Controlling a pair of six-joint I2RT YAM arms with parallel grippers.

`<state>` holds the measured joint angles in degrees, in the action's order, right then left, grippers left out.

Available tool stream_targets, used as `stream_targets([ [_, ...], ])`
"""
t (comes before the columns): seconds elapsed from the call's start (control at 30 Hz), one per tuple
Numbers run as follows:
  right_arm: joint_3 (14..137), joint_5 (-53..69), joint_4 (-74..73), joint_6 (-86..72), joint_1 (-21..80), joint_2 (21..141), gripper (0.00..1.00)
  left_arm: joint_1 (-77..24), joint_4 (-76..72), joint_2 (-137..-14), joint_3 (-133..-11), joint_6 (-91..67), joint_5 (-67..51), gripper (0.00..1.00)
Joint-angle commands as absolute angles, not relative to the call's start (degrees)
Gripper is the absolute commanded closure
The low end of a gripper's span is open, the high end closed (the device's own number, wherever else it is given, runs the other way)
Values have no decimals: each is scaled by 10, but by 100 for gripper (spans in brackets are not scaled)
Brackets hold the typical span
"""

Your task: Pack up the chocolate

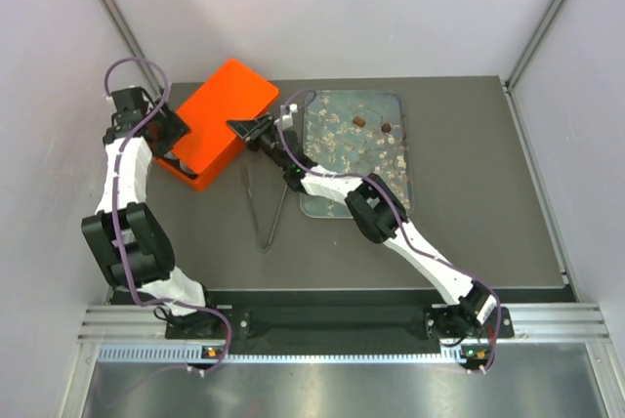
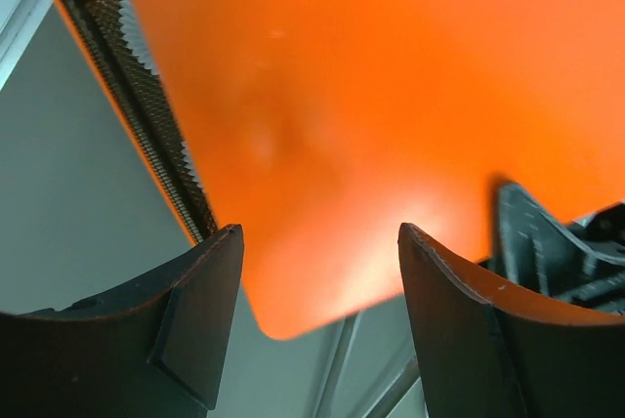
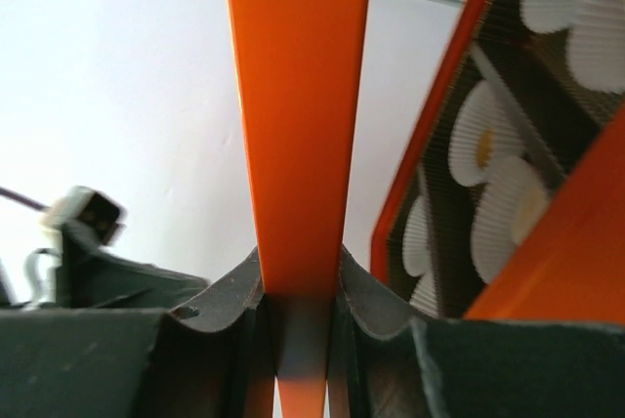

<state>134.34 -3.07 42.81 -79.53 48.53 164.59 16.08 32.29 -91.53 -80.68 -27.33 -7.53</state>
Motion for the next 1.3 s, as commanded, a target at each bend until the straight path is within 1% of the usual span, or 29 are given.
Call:
stream_targets([
  [0.0, 1353, -10, 543, -806, 482, 1606, 100, 188, 266, -888, -771, -286, -121, 30],
  [0.07, 1339, -5, 553, -810, 478, 1598, 100, 196, 245, -868, -730, -301, -132, 29],
  [0.13, 1325, -4, 568, -818, 473, 1587, 100, 206, 223, -853, -709, -316, -152, 29],
  [0.23, 1297, -3, 599, -845, 464, 1579, 100, 209, 224, -836, -694, -319, -150, 28],
  [0.27, 1286, -3, 614, -849, 462, 1578, 100, 211, 225, -831, -691, -320, -149, 25],
  [0.37, 1269, 13, 631, -859, 454, 1566, 100, 220, 207, -819, -666, -329, -171, 23],
  [0.4, 1264, 15, 636, -866, 451, 1559, 100, 221, 197, -816, -656, -337, -186, 23],
  [0.53, 1255, 28, 653, -881, 448, 1554, 100, 229, 60, -810, -572, -379, -273, 22],
  [0.57, 1252, 27, 669, -887, 447, 1553, 100, 230, 54, -812, -563, -386, -295, 23],
  [0.63, 1245, 29, 678, -894, 445, 1551, 100, 230, 81, -819, -559, -378, -297, 23],
  [0.73, 1232, 35, 684, -898, 441, 1547, 100, 230, 81, -819, -552, -370, -295, 23],
  [0.9, 1226, 36, 705, -915, 442, 1549, 100, 231, 5, -808, -527, -415, -324, 23],
  [1.0, 1218, 47, 704, -918, 443, 1545, 100, 231, -57, -816, -512, -453, -359, 33],
  [1.03, 1214, 53, 701, -917, 442, 1543, 100, 231, -67, -817, -509, -463, -364, 42],
  [1.07, 1209, 54, 700, -912, 442, 1537, 100, 231, -68, -817, -507, -470, -365, 48],
  [1.1, 1197, 58, 699, -911, 441, 1534, 98, 231, -46, -817, -511, -469, -358, 57],
  [1.17, 1186, 70, 687, -903, 439, 1525, 93, 234, -23, -820, -522, -452, -345, 72],
  [1.2, 1174, 81, 683, -897, 437, 1521, 85, 235, -2, -820, -532, -446, -342, 75],
  [1.23, 1167, 86, 679, -893, 435, 1516, 79, 240, -2, -820, -536, -442, -338, 79],
  [1.27, 1159, 90, 667, -881, 432, 1507, 75, 241, 18, -822, -540, -435, -339, 86],
])
